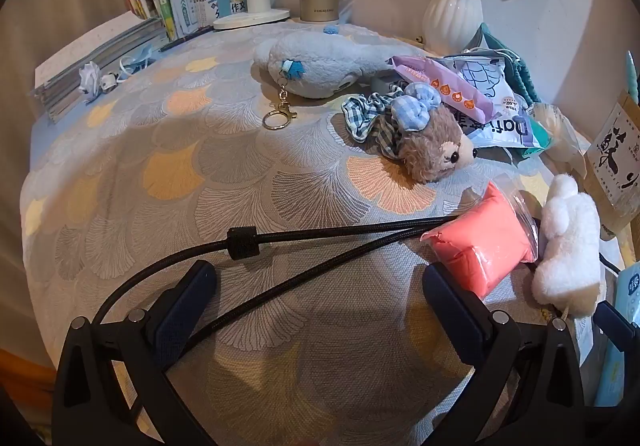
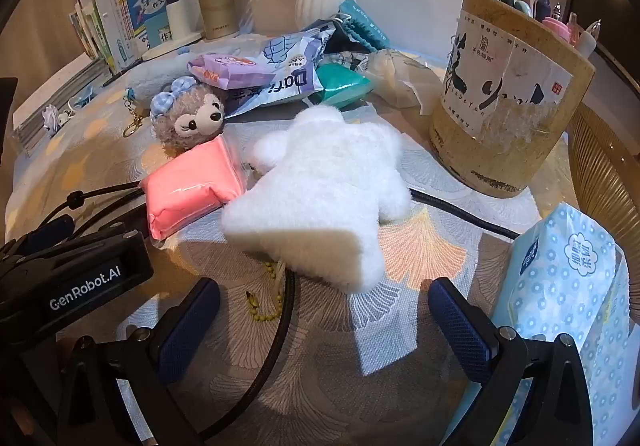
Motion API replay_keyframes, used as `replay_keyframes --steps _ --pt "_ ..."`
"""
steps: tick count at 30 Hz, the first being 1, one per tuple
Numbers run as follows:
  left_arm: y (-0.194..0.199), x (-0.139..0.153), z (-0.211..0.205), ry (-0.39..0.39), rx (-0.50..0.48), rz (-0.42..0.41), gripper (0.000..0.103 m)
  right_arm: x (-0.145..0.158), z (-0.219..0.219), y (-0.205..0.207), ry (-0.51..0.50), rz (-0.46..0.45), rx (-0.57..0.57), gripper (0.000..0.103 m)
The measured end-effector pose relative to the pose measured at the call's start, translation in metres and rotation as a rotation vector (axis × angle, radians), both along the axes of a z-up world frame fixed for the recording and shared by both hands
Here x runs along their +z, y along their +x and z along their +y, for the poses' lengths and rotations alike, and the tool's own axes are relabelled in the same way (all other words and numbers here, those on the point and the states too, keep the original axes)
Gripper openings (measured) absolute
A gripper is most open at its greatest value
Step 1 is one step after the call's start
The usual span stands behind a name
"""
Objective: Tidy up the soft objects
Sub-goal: 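Move both tools toward the white fluffy plush and pink packet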
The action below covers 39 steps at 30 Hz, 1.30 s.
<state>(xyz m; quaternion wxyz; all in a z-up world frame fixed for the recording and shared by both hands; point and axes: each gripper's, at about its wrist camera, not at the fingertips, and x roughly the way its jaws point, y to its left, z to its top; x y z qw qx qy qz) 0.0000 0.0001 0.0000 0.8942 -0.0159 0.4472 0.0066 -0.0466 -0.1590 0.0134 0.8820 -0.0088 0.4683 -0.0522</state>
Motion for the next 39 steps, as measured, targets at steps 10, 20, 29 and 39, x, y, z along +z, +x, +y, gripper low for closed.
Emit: replay_keyframes --steps 10,20,29,39 --pt "0.000 0.001 0.000 0.004 -0.003 0.010 0.103 0.003 0.001 0.001 0.009 0.031 0.027 0.103" --pt "-0.024 0.077 0.000 -0.102 -0.065 0.129 0.102 0.085 -0.015 -0.016 0.143 -0.012 0.174 0.103" --pt "-0.013 0.143 -0.026 -0.007 -0.093 0.122 0.102 0.135 -0.026 0.022 0.146 0.204 0.215 0.103" --pt "0.003 0.142 -0.040 -0.020 -0.106 0.172 0.102 0.158 -0.051 0.016 0.091 0.199 0.147 0.103"
